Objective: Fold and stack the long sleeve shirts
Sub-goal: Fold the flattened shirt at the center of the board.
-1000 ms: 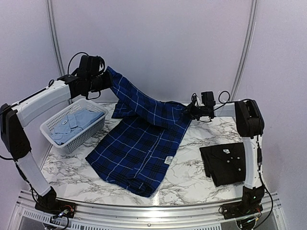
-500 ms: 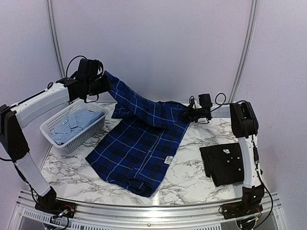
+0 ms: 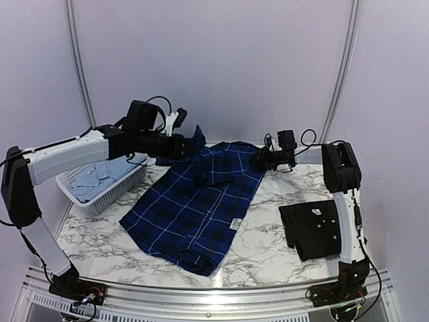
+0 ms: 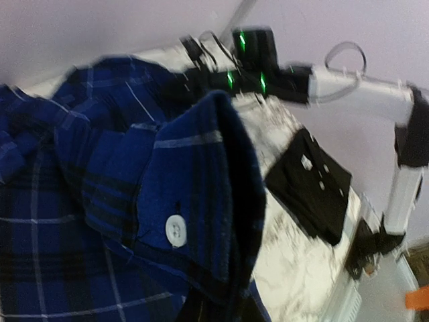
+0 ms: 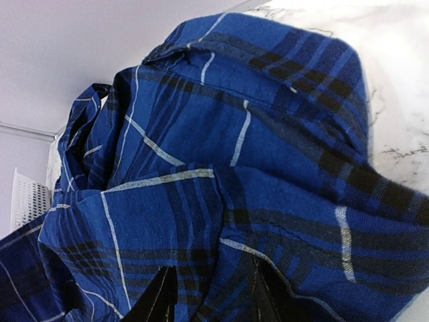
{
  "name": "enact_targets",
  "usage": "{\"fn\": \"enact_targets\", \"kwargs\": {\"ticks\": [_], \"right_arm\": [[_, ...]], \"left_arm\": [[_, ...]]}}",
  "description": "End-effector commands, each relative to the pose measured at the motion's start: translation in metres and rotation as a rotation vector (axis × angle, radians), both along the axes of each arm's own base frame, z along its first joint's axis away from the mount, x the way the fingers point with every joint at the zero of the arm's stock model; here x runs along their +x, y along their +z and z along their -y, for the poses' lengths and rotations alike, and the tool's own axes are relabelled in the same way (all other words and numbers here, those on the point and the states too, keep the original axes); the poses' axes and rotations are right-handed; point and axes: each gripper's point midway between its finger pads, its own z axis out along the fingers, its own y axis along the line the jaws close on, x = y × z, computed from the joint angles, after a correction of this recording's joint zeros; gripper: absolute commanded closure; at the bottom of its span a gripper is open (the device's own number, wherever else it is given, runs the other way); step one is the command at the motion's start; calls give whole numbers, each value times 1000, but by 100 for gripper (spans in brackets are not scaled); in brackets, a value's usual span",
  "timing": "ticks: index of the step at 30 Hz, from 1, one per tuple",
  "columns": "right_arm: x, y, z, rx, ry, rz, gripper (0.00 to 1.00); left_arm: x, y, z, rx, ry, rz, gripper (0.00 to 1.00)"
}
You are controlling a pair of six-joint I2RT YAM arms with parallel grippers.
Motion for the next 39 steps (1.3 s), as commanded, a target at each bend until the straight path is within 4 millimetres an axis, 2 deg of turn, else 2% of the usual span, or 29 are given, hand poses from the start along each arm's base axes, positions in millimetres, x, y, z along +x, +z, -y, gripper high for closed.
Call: {"fn": "enact_targets", "kwargs": {"ticks": [1, 6, 9, 11, 18, 22, 30, 33, 35, 39], "right_arm": [[2, 25, 11, -32, -19, 23, 63], [3, 31, 13, -39, -25, 33, 63], [3, 33, 14, -39, -28, 35, 63], [3, 34, 14, -39, -29, 35, 63], [1, 41, 20, -59, -47, 50, 63], [-1, 48, 21, -72, -48, 58, 63], [-10, 54, 23, -81, -36, 66, 62], [-16, 57, 24, -89, -32, 72, 62], [-20, 60, 25, -96, -28, 77, 62], [-32, 68, 23, -123, -10, 93, 62]], "left_arm": [[-67, -36, 25, 1, -258, -107, 87], [-115, -85, 27, 72, -349, -238, 87], [-134, -104, 26, 120, -384, -288, 87], [-144, -110, 26, 145, -402, -307, 87], [-166, -125, 29, 238, -459, -343, 84], [-176, -143, 28, 340, -472, -349, 83], [-170, -168, 21, 443, -425, -357, 80], [-173, -173, 19, 459, -431, -363, 74], [-176, -177, 17, 471, -435, -366, 66], [-179, -174, 13, 471, -431, -362, 41]]}}
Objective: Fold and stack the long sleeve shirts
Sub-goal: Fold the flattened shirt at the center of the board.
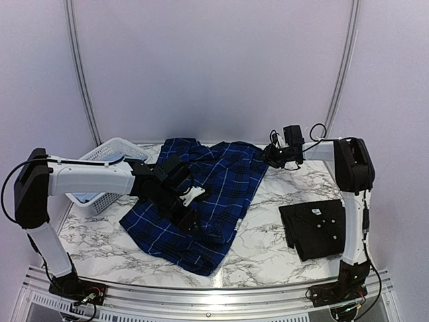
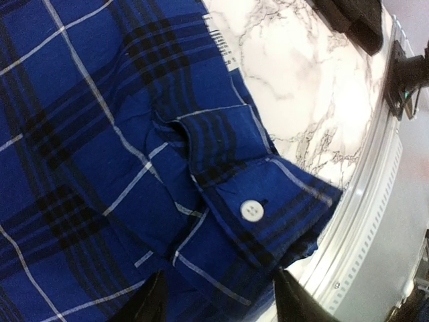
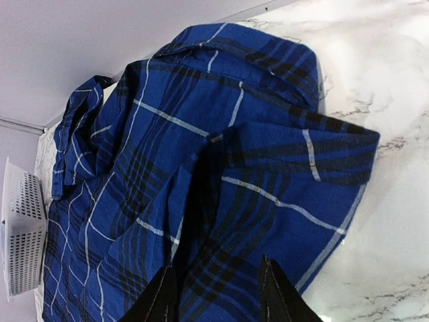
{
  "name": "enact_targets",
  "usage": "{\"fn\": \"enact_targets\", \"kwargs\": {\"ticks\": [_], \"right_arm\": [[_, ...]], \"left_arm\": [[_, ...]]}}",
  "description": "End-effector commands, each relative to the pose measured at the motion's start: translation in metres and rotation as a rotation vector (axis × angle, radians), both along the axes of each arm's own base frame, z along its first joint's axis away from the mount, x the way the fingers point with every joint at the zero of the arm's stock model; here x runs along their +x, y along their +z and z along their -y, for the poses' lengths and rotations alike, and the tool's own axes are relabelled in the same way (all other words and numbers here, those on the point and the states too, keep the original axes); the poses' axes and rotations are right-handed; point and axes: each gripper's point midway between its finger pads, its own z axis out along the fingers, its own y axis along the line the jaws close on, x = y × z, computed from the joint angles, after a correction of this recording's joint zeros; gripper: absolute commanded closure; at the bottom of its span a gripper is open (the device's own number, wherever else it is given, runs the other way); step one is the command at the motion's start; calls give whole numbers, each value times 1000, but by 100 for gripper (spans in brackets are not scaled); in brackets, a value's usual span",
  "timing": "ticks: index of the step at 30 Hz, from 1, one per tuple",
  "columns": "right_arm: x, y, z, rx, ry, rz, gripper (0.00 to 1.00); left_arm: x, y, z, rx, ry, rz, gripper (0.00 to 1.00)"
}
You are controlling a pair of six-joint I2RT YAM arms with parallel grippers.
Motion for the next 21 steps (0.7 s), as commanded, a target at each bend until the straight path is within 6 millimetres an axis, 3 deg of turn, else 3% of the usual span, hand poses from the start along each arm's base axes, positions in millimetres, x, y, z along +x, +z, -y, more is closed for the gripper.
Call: {"fn": "enact_targets", "kwargs": {"ticks": [1, 3, 6, 11, 16, 21], "right_arm": [[-8, 37, 1, -41, 16, 84, 62], [-19, 42, -5, -62, 39, 91, 62], [-35, 46, -18, -83, 68, 105, 62], [-55, 48, -46, -73, 117, 113, 62], [-59, 46, -84, -12, 176, 106, 65], [-69, 34, -111, 33, 212, 80, 67]], "left_arm": [[-7, 2, -8, 24, -4, 3, 34], [-8, 14, -9, -1, 0, 16, 29], [-9, 35, -6, -53, 3, 29, 28], [-6, 44, 12, -114, 13, 1, 36], [-8, 15, 35, -98, -1, -52, 56], [-7, -30, 36, -28, 36, -85, 70]]}}
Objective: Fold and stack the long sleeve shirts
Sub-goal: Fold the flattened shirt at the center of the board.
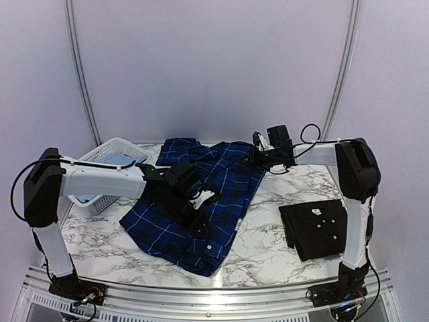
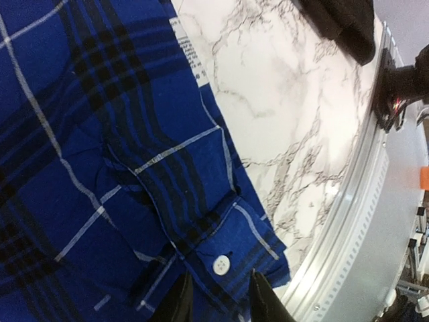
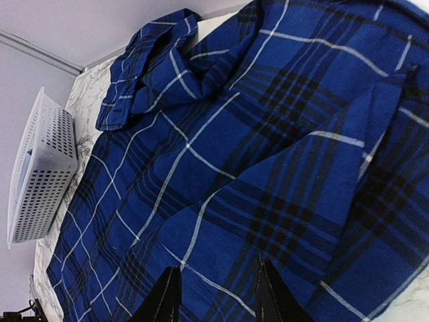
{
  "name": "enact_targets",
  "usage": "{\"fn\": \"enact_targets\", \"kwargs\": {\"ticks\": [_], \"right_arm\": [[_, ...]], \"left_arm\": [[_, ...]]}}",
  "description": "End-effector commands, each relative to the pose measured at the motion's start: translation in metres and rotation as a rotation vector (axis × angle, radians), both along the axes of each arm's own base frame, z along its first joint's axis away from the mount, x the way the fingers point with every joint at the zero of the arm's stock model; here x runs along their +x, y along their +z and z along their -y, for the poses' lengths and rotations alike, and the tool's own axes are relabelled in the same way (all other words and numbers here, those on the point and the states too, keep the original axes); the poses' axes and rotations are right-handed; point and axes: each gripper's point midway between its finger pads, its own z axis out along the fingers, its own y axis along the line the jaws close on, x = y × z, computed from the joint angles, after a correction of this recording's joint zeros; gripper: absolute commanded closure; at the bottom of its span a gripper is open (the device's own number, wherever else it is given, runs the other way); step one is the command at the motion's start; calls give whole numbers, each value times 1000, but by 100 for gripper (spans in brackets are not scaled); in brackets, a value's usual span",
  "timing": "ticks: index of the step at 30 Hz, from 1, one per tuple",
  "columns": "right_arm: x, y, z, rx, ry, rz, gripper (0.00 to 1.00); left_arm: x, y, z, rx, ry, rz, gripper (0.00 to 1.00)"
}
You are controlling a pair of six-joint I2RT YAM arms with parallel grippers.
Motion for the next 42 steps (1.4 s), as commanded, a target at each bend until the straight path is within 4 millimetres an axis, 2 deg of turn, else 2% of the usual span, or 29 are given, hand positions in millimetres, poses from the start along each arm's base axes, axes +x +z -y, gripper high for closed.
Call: {"fn": "enact_targets", "kwargs": {"ticks": [1, 4, 6, 9, 12, 14, 18, 23, 29, 33, 34, 38, 42], "right_arm": [[0, -4, -23, 58, 23, -10, 67], [1, -15, -24, 70, 20, -19, 68], [0, -30, -25, 63, 21, -43, 68], [-1, -52, -23, 47, 19, -79, 68], [-3, -73, -19, 21, 11, -113, 69], [0, -82, -13, 4, 3, -127, 70], [4, -100, 17, -39, -37, -173, 70], [19, -109, 70, -54, -114, -196, 70], [37, -101, 110, -59, -164, -186, 70], [50, -80, 114, -74, -154, -150, 70], [52, -71, 112, -69, -150, -133, 70], [53, -40, 104, -82, -138, -69, 69], [47, -18, 90, -111, -131, -15, 68]], "left_arm": [[1, -36, 3, 52, 33, -30, 74], [0, -63, -8, 125, 57, -40, 78], [-4, -77, -12, 161, 57, -47, 80], [-15, -89, -11, 191, 36, -58, 81], [-27, -92, -3, 193, 6, -68, 81], [-33, -94, 6, 188, -11, -76, 81], [-44, -95, 31, 172, -32, -97, 81], [-57, -90, 90, 113, -65, -104, 81], [-65, -83, 150, 39, -71, -116, 80], [-61, -69, 171, -6, -56, -102, 75], [-59, -60, 173, -21, -50, -87, 73], [-39, -21, 168, -61, 4, -2, 65], [-11, 15, 139, -77, 99, 65, 58]]}}
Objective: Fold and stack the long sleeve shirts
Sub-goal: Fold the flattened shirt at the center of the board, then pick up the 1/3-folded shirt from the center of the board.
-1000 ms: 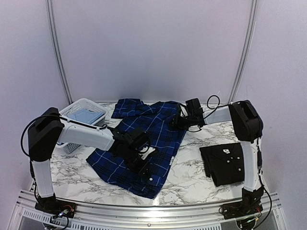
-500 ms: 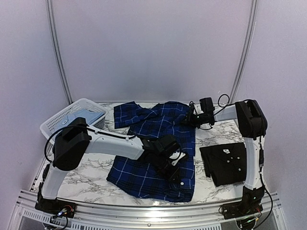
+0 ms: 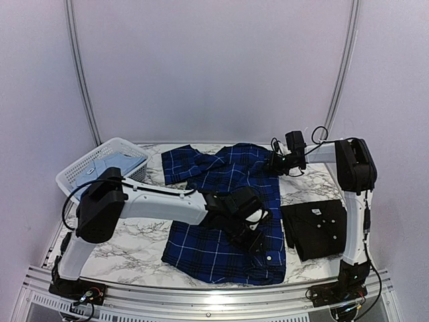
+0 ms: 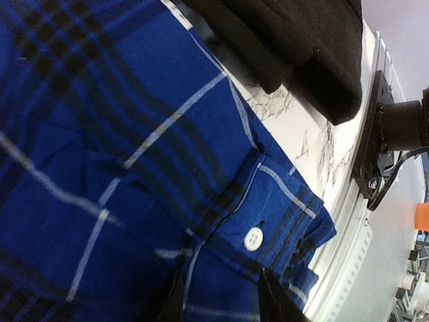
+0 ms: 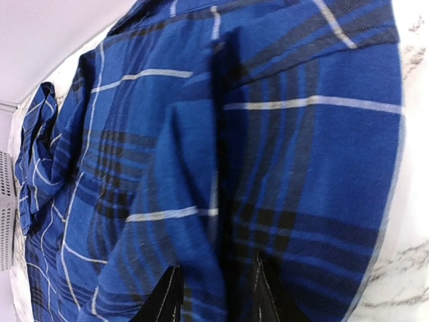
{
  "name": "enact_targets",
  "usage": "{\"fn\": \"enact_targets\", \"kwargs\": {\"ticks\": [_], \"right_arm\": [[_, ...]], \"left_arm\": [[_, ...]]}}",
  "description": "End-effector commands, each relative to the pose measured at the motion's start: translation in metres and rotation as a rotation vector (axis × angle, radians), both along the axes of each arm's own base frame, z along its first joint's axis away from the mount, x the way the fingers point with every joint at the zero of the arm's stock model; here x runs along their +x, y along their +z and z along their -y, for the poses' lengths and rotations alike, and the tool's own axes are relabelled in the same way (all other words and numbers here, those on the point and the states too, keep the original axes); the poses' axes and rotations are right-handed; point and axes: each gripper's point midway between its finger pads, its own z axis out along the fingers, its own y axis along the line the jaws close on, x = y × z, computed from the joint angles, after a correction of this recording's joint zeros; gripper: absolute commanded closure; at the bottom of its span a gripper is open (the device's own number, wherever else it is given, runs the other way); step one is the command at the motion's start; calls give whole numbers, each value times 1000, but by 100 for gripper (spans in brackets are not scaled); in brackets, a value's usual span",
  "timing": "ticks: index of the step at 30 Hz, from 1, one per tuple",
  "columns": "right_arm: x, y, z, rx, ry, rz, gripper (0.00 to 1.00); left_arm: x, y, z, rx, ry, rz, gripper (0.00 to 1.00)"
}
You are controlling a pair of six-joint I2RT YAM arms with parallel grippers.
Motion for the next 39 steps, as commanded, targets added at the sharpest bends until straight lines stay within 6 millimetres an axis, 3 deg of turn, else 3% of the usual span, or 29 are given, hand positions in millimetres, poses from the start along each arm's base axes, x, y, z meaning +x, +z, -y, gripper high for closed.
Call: {"fn": "enact_targets", "kwargs": {"ticks": [1, 5, 10, 16, 19, 24, 29, 33, 39], "right_arm": [[0, 53, -18, -54, 19, 110, 68], [1, 61, -20, -95, -13, 130, 68], [0, 64, -35, -76, 9, 147, 68], [9, 57, -48, -74, 25, 138, 69], [22, 58, -48, -85, 18, 143, 69], [33, 59, -44, -125, 5, 149, 69], [33, 61, -21, -151, -19, 155, 68], [36, 70, 1, -131, -39, 181, 63], [46, 67, 7, -102, -16, 179, 60]], "left_arm": [[39, 64, -35, -33, 136, 96, 58], [67, 76, -81, -7, 255, 127, 57], [90, 67, -146, 61, 406, 129, 58], [93, 37, -225, 164, 516, 100, 58], [89, 26, -251, 196, 540, 83, 57], [78, 11, -275, 239, 559, 69, 55], [72, 5, -289, 255, 582, 70, 53], [69, 0, -293, 264, 581, 61, 51], [67, -4, -295, 272, 584, 58, 51]]}}
